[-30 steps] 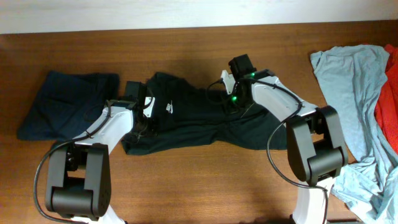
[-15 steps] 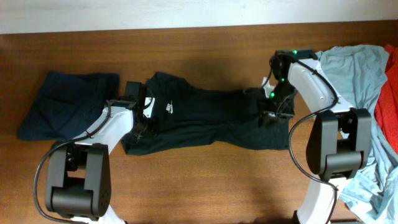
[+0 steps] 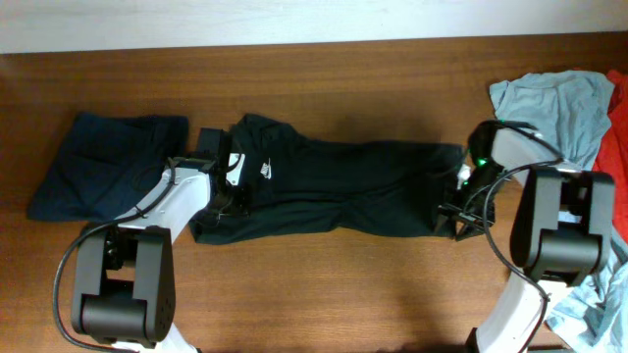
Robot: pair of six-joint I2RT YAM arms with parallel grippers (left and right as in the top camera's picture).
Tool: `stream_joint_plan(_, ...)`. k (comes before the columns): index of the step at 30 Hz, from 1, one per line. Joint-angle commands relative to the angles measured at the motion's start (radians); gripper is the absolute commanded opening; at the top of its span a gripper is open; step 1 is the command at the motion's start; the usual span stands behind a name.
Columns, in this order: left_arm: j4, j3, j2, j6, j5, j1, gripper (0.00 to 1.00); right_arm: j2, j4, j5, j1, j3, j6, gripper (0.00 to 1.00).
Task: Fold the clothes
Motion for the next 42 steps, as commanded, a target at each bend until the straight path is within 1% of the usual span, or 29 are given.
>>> stream_joint_plan(1, 0.002, -0.009, -0.002, 0.013, -0.019, 0.008, 0.54, -0.019, 0.020, 0.014, -0.021, -0.011, 0.005, 0.57)
stream_joint_plan(4, 0.002, -0.009, -0.002, 0.013, -0.019, 0.008, 0.55, -0.019, 0.060, -0.013, -0.017, -0.046, 0.005, 0.58)
stream_joint_plan(5, 0.002, -0.009, -0.002, 0.013, -0.019, 0.008, 0.55, -0.019, 0.080, -0.026, -0.016, -0.063, 0.005, 0.54)
stream_joint_plan(6, 0.002, -0.009, -0.002, 0.013, -0.019, 0.008, 0.54, -0.019, 0.097, -0.029, -0.015, -0.077, 0.005, 0.42)
stream_joint_plan(7, 0.002, -0.009, -0.002, 0.013, -0.019, 0.008, 0.54, -0.019, 0.100, -0.028, -0.015, -0.082, 0.005, 0.25)
stream_joint_plan(8, 0.002, -0.009, -0.002, 0.013, -0.019, 0.008, 0.54, -0.019, 0.095, -0.023, -0.016, -0.082, 0.004, 0.12)
stream_joint_plan(9, 0.002, -0.009, -0.002, 0.013, -0.019, 0.008, 0.55, -0.020, 0.091, -0.005, -0.021, -0.081, 0.004, 0.04)
stream_joint_plan(10, 0.002, -0.009, -0.002, 0.013, -0.019, 0.008, 0.55, -0.021, 0.083, 0.036, -0.031, -0.077, 0.005, 0.04)
stream_joint_plan(13, 0.002, -0.009, -0.002, 0.013, -0.019, 0.008, 0.55, -0.021, 0.065, 0.145, -0.082, -0.072, 0.024, 0.04)
stream_joint_plan(18, 0.010, -0.009, -0.002, 0.013, -0.020, 0.008, 0.55, -0.021, 0.033, 0.249, -0.115, -0.072, 0.024, 0.04)
stream_joint_plan(24, 0.017, -0.009, -0.002, 0.013, -0.019, 0.008, 0.55, -0.021, 0.006, 0.303, -0.113, -0.072, 0.046, 0.04)
stream_joint_plan(25, 0.020, -0.005, -0.002, 0.013, -0.019, 0.008, 0.54, -0.021, 0.010, 0.284, -0.112, -0.072, 0.046, 0.17)
stream_joint_plan(27, 0.014, 0.011, -0.004, 0.013, -0.019, 0.008, 0.55, -0.021, 0.010, 0.276, -0.112, -0.072, 0.046, 0.32)
stream_joint_plan(28, 0.008, 0.021, -0.007, 0.013, -0.019, 0.008, 0.54, -0.021, 0.011, 0.270, -0.113, -0.072, 0.046, 0.34)
stream_joint_plan(30, -0.019, 0.059, -0.019, 0.013, -0.019, 0.008, 0.58, -0.021, 0.009, 0.265, -0.113, -0.067, 0.044, 0.36)
stream_joint_plan(31, -0.030, 0.072, -0.023, 0.013, -0.019, 0.008, 0.58, -0.022, 0.009, 0.254, -0.113, -0.063, 0.037, 0.36)
stream_joint_plan(34, -0.072, 0.138, -0.057, 0.041, -0.019, 0.008, 0.63, -0.044, 0.009, 0.167, -0.113, -0.031, -0.024, 0.37)
stream_joint_plan(36, -0.082, 0.166, -0.081, 0.063, -0.019, 0.008, 0.68, -0.082, 0.010, 0.108, -0.113, -0.004, -0.054, 0.38)
stream_joint_plan(37, -0.080, 0.171, -0.090, 0.063, -0.019, 0.008, 0.71, -0.103, 0.010, 0.084, -0.113, 0.006, -0.058, 0.40)
stream_joint_plan(38, -0.078, 0.172, -0.094, 0.068, -0.019, 0.008, 0.72, -0.122, 0.010, 0.072, -0.113, 0.014, -0.057, 0.42)
stream_joint_plan(42, -0.084, 0.171, -0.073, 0.102, -0.019, 0.008, 0.72, -0.183, 0.005, 0.051, -0.113, 0.026, -0.056, 0.55)
